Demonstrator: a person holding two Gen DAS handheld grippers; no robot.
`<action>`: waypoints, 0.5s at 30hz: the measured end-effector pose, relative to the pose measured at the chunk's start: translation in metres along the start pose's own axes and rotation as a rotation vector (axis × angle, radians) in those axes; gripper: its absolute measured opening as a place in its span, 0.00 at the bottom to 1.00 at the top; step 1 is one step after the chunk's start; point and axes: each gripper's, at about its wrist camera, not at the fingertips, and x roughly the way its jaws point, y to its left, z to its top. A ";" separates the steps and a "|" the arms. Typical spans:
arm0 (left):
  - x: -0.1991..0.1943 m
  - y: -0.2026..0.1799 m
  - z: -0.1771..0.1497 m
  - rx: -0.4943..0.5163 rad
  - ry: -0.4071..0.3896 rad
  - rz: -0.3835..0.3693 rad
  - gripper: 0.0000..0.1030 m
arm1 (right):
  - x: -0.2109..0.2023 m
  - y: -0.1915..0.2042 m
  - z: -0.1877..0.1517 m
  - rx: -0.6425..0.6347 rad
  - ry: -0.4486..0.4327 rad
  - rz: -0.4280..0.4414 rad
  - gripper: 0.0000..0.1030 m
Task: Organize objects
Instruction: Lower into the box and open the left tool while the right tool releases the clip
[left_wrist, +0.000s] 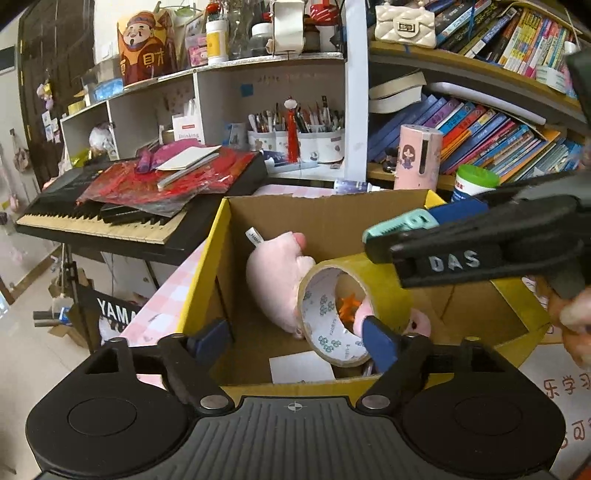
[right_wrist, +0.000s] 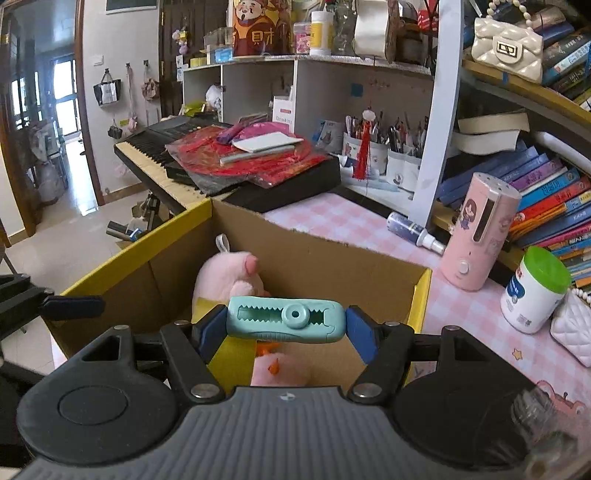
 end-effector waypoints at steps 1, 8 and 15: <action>-0.002 0.000 -0.001 0.003 -0.006 0.002 0.81 | 0.001 0.001 0.002 -0.005 -0.002 0.003 0.65; -0.012 -0.004 -0.002 0.029 -0.031 0.003 0.84 | 0.012 0.003 0.011 0.005 0.023 0.024 0.65; -0.018 -0.004 -0.003 0.028 -0.041 0.000 0.84 | 0.012 0.015 0.021 -0.030 -0.014 0.061 0.65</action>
